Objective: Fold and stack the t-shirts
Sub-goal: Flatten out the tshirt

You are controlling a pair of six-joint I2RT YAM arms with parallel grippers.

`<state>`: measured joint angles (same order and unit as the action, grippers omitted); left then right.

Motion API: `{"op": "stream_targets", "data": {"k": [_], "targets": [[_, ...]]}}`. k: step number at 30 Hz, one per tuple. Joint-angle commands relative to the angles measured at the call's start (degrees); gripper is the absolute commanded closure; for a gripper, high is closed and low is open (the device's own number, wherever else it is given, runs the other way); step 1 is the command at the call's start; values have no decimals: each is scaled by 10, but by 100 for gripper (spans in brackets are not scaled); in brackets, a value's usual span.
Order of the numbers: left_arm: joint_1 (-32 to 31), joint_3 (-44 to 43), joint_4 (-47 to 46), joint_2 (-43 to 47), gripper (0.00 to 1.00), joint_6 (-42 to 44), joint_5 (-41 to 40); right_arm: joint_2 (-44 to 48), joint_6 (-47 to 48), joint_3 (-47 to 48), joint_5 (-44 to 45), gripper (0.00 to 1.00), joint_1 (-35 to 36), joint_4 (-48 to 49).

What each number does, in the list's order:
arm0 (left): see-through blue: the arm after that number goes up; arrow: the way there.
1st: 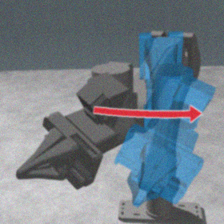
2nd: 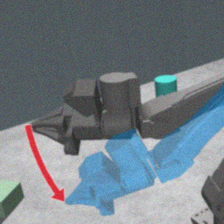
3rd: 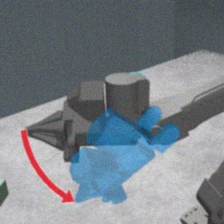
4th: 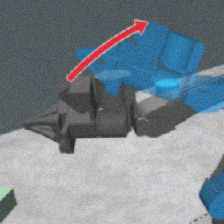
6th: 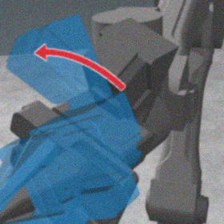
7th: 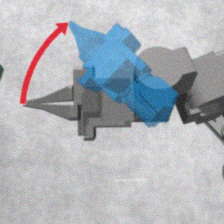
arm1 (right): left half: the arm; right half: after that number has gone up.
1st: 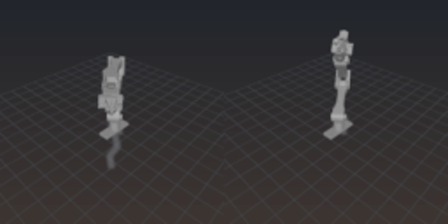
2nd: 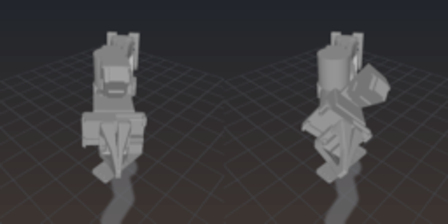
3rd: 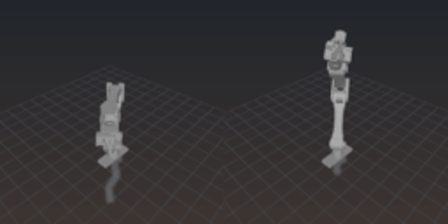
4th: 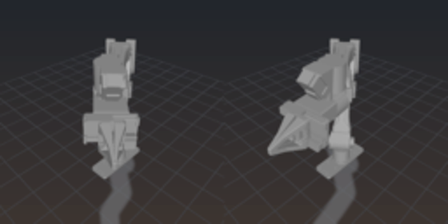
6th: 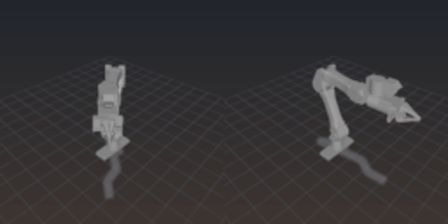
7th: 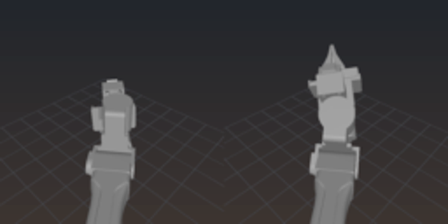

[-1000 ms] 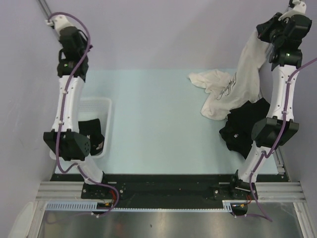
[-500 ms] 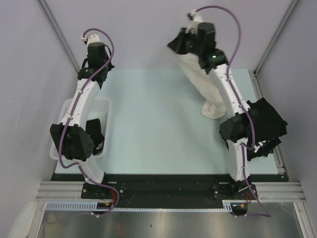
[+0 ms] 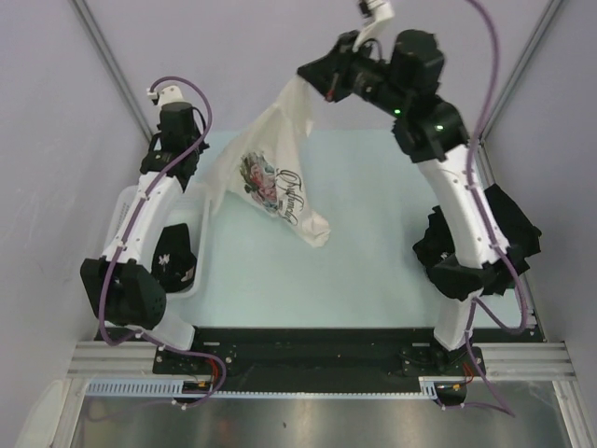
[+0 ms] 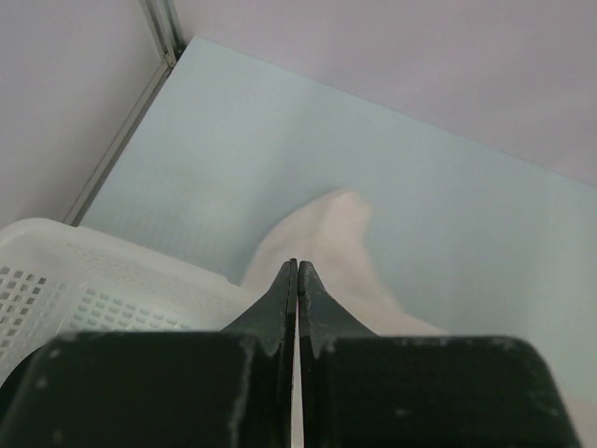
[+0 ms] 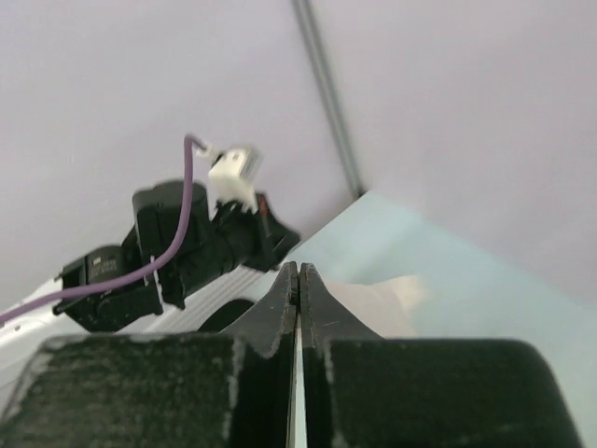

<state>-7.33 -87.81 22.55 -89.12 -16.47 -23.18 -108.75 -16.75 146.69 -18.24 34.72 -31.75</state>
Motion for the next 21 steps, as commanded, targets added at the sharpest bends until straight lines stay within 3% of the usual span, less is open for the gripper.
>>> {"op": "stream_targets", "data": {"k": [1,5,12,17,21], "targets": [[1,19,-36,47,100,5,-12,89,37,15,31,100,-53,-2],[1,21,-31,49,100,-8,2,125,36,-39,23,100,-112,-5],[-22,30,-29,49,100,-35,40,142,41,-111,13,100,-133,-17],[-82,63,-33,45,100,-43,121,130,77,-158,29,100,-127,-23],[-158,94,-50,42,100,-47,124,115,129,-233,75,100,-130,-16]]}}
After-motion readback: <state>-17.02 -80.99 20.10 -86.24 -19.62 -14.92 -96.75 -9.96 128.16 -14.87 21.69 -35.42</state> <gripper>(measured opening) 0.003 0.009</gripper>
